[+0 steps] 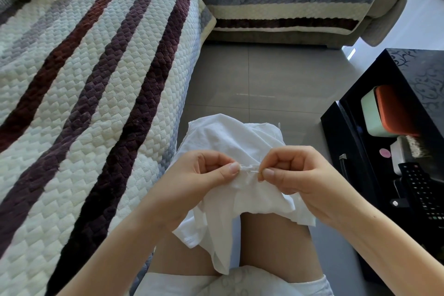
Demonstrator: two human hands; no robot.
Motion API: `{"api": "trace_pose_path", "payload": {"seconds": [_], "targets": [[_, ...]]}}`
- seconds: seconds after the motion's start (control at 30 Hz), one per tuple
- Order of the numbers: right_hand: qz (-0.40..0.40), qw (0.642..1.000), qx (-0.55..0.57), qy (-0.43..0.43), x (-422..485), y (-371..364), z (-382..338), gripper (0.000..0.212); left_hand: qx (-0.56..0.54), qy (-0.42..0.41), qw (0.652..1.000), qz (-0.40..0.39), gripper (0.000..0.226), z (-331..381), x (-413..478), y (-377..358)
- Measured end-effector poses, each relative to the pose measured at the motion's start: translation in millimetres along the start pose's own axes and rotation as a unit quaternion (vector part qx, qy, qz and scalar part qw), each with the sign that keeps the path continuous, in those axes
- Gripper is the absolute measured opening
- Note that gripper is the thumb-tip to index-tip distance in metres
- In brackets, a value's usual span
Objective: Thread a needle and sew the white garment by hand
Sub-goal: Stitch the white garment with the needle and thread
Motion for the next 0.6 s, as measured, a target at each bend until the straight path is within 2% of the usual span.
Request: {"api": "trace_pose_path", "payload": {"seconds": [0.13,0.3,0.4,0.47,0.53,0.6], "targets": [[-0.025,0.999,0.038,-0.025,3.8,-1.2,4.6,0.007,-0.021,0.016,0.999,-0.026,0.013,-1.3,-0.2,-3.3],[-0.05,0.998,0.044,0.017,4.1,-10.7,-0.5,0.009,-0.024,0.015,0.999,-0.04,0.015,-0.6,0.2,-9.5],[-0.032,0.998,-0.023,0.047,1.8,-5.1,0.6,0.012,-0.036,0.012,0.999,-0.022,0.013,-0.7,1.8,-6.2],[0.003,0.995,-0.081,0.064,0.6,3.8,3.3,0.008,-0.049,0.012,0.999,-0.02,0.013,0.1,1.0,-5.8],[0.032,0.988,-0.126,0.084,-0.6,8.3,5.1,0.014,-0.054,0.009,0.998,-0.017,0.013,-0.5,1.0,-7.4],[0.045,0.984,-0.135,0.107,-1.7,4.3,1.0,0.017,-0.041,-0.003,0.999,-0.002,0.012,-1.8,2.8,-9.1]]}}
Point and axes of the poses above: each hand's wrist, its own x-axis towards the middle knuckle, its own y-axis out of the back of the hand, z = x × y, the point moved 6 cm from there along x, towards the middle knuckle, and after that the axes turned 6 degrees about z, right-handed, at the moved point
